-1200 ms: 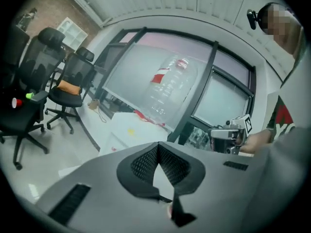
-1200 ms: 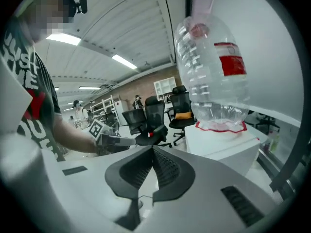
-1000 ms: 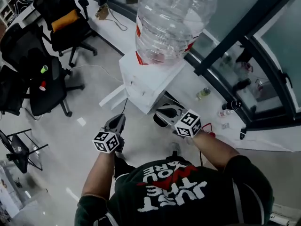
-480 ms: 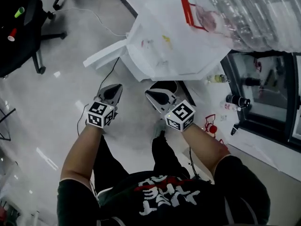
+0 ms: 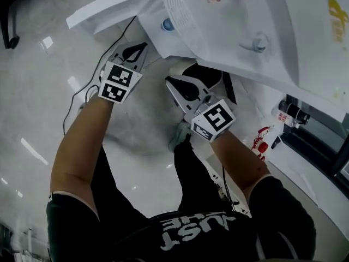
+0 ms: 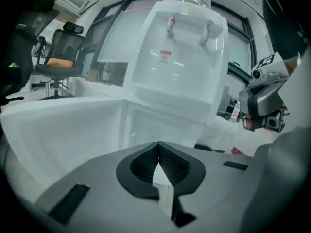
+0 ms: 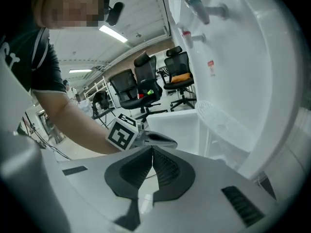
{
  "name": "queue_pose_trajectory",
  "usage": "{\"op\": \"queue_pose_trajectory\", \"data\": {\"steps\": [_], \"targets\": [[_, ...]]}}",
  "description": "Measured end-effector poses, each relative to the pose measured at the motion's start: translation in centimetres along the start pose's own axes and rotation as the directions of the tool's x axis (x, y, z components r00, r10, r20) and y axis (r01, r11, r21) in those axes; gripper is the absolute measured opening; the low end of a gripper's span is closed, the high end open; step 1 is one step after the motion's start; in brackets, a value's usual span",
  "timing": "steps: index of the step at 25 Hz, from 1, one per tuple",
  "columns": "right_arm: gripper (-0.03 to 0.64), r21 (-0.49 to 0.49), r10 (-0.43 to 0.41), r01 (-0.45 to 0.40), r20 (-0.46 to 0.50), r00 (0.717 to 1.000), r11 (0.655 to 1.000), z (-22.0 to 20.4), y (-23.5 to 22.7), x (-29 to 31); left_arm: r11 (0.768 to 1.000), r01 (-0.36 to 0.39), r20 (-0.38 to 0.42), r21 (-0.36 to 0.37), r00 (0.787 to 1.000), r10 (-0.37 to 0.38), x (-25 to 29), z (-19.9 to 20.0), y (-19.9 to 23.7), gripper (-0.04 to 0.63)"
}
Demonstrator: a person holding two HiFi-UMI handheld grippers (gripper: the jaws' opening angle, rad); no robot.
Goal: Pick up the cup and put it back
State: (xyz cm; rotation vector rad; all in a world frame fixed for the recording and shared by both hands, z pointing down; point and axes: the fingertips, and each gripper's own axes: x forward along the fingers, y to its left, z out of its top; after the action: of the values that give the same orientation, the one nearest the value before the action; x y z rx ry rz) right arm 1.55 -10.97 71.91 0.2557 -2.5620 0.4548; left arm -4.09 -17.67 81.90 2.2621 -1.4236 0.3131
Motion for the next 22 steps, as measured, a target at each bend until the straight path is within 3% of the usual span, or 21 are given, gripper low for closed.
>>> {"op": "queue_pose_trajectory", "data": {"steps": [7, 11, 15, 18, 22], "targets": [[0.034, 0.008, -0.064, 0.063, 0.01, 0.998, 0.998, -5.8, -4.2, 4.3, 0.982, 0.042, -0.105, 0.183, 0.994, -0.023, 8.0, -7.3, 1.3, 0.007], [0.034, 0.02, -0.097, 0.096, 0.009, 0.995, 0.995, -7.5, -6.9, 6.0, 0.934, 0.096, -0.173, 0.343, 0.984, -0.037, 11.9, -9.7, 1.7, 0.059], [0.034, 0.056, -0.125, 0.126, -0.016, 0.992, 0.991, -9.0, -9.3, 6.5, 0.843, 0.153, -0.229, 0.515, 0.973, -0.036, 15.7, -10.4, 2.0, 0.111], [0.034, 0.078, -0.129, 0.131, -0.032, 0.991, 0.988, -9.5, -10.0, 6.4, 0.754, 0.204, -0.276, 0.625, 0.961, -0.032, 18.2, -11.1, 1.6, 0.118], [0.034, 0.108, -0.131, 0.136, -0.05, 0.99, 0.985, -10.1, -10.4, 5.9, 0.623, 0.241, -0.331, 0.744, 0.943, 0.031, 21.6, -12.4, 1.6, 0.129]]}}
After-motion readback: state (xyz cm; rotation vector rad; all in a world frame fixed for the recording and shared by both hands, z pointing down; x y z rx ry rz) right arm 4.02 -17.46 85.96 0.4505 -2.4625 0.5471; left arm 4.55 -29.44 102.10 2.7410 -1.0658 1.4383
